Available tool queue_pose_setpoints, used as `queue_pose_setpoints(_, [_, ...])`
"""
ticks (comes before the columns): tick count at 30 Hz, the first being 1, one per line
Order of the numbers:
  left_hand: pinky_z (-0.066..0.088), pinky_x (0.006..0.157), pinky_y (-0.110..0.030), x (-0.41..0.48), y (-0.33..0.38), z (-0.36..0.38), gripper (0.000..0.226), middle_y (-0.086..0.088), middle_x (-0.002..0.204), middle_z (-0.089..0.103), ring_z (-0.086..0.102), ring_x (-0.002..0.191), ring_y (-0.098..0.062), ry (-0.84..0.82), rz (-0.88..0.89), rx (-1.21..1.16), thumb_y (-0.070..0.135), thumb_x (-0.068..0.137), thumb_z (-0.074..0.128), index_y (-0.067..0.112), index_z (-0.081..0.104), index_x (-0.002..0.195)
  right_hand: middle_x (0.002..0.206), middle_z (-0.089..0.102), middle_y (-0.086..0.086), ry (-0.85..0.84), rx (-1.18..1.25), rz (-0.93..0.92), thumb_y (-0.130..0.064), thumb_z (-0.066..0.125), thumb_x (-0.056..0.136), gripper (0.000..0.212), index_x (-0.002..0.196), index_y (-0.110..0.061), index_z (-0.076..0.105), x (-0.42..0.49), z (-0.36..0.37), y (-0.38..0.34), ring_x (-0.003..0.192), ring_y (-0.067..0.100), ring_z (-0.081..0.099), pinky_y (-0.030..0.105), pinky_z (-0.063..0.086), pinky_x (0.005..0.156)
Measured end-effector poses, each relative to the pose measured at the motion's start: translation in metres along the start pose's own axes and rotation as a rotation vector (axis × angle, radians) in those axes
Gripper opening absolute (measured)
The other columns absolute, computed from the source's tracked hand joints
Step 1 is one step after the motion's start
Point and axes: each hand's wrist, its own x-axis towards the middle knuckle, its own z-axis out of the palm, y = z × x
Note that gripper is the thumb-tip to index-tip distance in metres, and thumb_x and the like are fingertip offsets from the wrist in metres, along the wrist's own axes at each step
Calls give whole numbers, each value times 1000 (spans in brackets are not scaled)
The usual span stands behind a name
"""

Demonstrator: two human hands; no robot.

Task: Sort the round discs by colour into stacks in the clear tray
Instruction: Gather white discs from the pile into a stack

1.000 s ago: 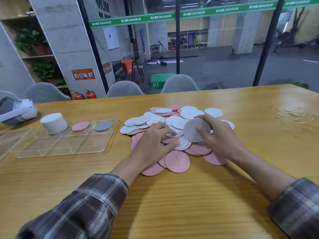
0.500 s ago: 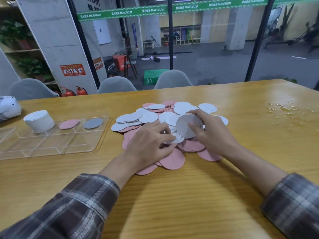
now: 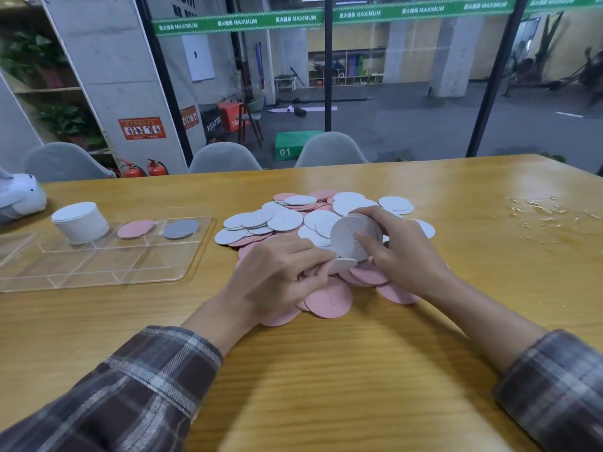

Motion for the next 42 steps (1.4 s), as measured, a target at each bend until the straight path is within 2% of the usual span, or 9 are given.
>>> queue_pose_setpoints(7, [48, 66, -21, 2, 6, 4, 13, 1, 89, 65, 60, 76, -10, 82, -231, -267, 12, 92, 78, 16, 84, 102, 105, 70, -17, -21, 76, -11, -20, 59, 101, 24, 122, -31, 65, -1, 0, -4, 102, 7, 63, 30, 51, 83])
queue_pose_setpoints(12, [49, 61, -34, 4, 10, 2, 9, 5, 79, 72, 61, 70, -16, 41, -426, -474, 17, 89, 75, 18, 83, 91, 106, 71, -11, -44, 146, 11, -21, 57, 102, 21, 117, -33, 66, 0, -2, -4, 101, 15, 66, 47, 56, 82])
queue_pose_setpoints(14, [51, 63, -39, 4, 10, 1, 9, 7, 77, 73, 64, 70, -17, 5, -505, -537, 17, 90, 73, 18, 82, 89, 106, 72, -9, -50, 186, 18, -18, 56, 103, 22, 116, -31, 67, 0, -3, -5, 99, 17, 67, 43, 57, 80])
queue_pose_setpoints(18, [48, 65, -28, 4, 7, 0, 12, 10, 71, 70, 61, 67, -10, -40, -619, -658, 7, 96, 70, 9, 79, 88, 103, 72, -7, -58, 266, 31, -14, 55, 103, 23, 115, -28, 69, -1, -3, -9, 93, 18, 68, 34, 59, 69])
queue_pose_setpoints(25, [58, 59, -38, 6, 8, -2, 11, -13, 72, 71, 67, 59, -21, 24, -727, -684, 8, 96, 72, 9, 78, 87, 96, 72, -3, -88, 348, 90, -12, 52, 104, 27, 116, -27, 71, -1, -1, -10, 70, 36, 66, 45, 59, 68])
queue_pose_setpoints(30, [64, 70, -50, 7, 11, -3, 7, -10, 70, 75, 77, 66, -24, 79, -812, -648, 10, 93, 75, 5, 76, 89, 89, 70, -6, -128, 361, 123, -12, 48, 106, 26, 115, -20, 72, -2, 2, -14, 74, 17, 63, 38, 54, 75])
queue_pose_setpoints(34, [65, 70, -53, 10, 16, -2, 8, -14, 69, 75, 78, 69, -28, 98, -900, -719, 9, 92, 76, 2, 72, 89, 91, 70, 5, -164, 419, 138, -25, 56, 105, 19, 116, -21, 71, -3, 3, -19, 68, 21, 64, 45, 59, 70])
queue_pose_setpoints(37, [65, 67, -48, 11, 18, -1, 11, -11, 69, 76, 78, 68, -25, 99, -894, -679, 11, 92, 77, 3, 71, 87, 94, 73, 6, -132, 398, 135, -20, 69, 97, 22, 118, -22, 68, -4, 5, -19, 69, 32, 69, 46, 61, 68])
queue_pose_setpoints(42, [55, 61, -23, 7, 15, 1, 16, 1, 68, 75, 76, 68, -13, 32, -763, -501, 18, 89, 82, 9, 72, 79, 92, 76, -6, -98, 325, 143, -23, 77, 90, 26, 115, -22, 67, -1, 5, -11, 81, 10, 72, 39, 60, 78])
